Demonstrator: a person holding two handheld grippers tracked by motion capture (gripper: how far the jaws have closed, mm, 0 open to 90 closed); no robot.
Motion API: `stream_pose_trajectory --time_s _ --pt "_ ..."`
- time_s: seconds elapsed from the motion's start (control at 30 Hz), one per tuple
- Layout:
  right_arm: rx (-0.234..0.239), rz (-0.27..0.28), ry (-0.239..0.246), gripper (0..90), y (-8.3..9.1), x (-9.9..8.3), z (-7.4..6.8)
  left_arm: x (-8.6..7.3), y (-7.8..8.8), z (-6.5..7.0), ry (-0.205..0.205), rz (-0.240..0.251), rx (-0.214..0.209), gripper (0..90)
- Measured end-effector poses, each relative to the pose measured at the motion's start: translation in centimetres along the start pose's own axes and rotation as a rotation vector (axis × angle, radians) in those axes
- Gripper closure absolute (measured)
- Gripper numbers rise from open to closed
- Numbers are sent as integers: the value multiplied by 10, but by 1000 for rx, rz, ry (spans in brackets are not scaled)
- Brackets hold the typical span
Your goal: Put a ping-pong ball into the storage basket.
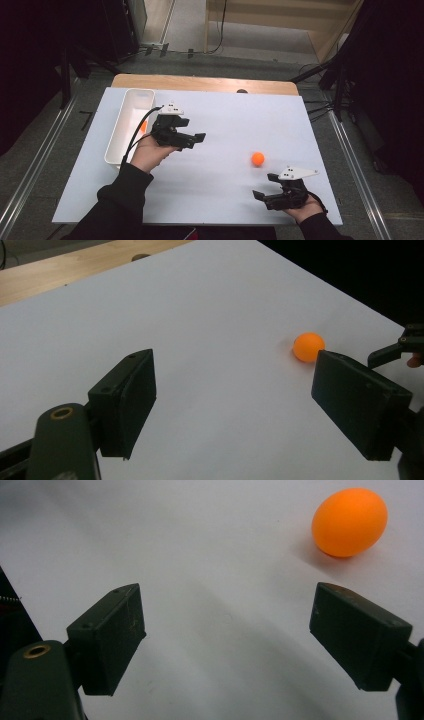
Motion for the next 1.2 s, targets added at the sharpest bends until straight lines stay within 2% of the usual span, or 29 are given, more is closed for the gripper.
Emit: stream_pose_trajectory --time_s 0.2,0.33,1.2 --pt "1 1 0 129 0 0 0 -2 -5 8 -20 8 -13 182" --pt "1 1 0 129 0 0 0 -4 -9 12 -10 18 -24 182" --pt "-16 -5 -8 129 1 -3 4 -11 -34 35 -52 -3 -46 182"
Point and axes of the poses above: each handheld gripper's, and its own axes: y roughly backward along the jaws, x roughly out of its top, z roughly to its right, the point moved 8 cm from there along -y, roughly forward along the jaws, and after that the axes turned 11 degrees about y, right-handed, at the moved point
